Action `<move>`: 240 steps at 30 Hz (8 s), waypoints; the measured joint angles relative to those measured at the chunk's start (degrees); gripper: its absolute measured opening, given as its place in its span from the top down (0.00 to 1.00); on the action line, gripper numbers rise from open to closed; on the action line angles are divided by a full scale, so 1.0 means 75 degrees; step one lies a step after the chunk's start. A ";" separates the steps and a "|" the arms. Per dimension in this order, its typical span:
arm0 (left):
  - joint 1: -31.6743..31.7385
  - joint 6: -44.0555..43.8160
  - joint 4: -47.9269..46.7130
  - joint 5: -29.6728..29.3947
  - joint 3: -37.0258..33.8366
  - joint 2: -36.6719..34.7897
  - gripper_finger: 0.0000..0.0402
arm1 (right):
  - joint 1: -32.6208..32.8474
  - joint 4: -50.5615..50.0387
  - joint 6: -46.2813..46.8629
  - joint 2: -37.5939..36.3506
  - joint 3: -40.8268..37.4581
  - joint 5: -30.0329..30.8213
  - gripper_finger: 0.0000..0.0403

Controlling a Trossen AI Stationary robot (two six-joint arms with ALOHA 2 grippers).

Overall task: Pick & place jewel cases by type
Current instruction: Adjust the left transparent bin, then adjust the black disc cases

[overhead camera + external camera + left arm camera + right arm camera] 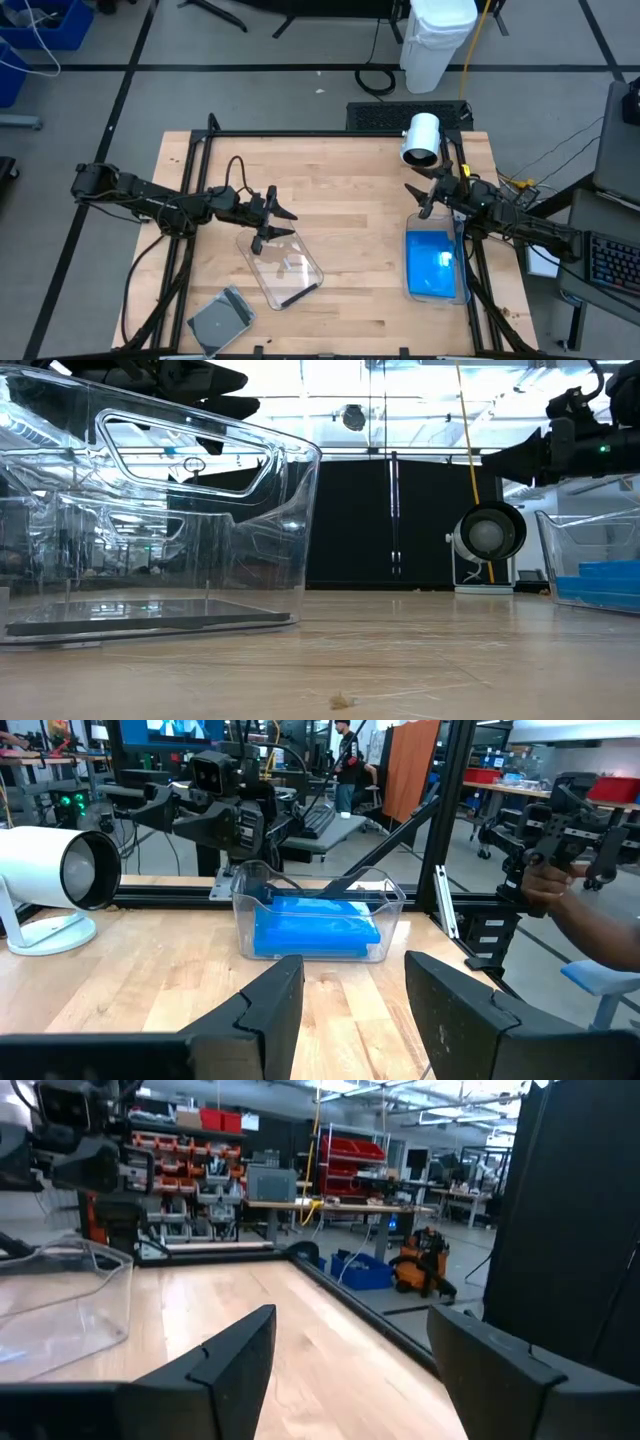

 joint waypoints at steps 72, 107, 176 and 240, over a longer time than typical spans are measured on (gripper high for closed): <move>-0.5099 -0.6520 -1.1487 -0.2743 0.5878 0.2063 0.99 | 0.0000 0.0099 0.0139 0.0007 -0.0012 0.1020 0.38; -0.3708 -0.9546 -0.7844 -0.0458 0.6398 0.5070 0.99 | 0.0003 0.0108 0.0139 0.0007 -0.0012 0.1020 0.38; -0.6033 -1.6313 -1.7650 -0.0392 0.6537 0.4162 1.00 | 0.0006 0.0073 0.0139 0.0042 -0.0009 0.1021 0.38; -0.5453 -1.4606 -1.0079 0.3365 0.5244 0.4095 0.99 | 0.0006 0.0073 0.0139 0.0054 -0.0009 0.1020 0.38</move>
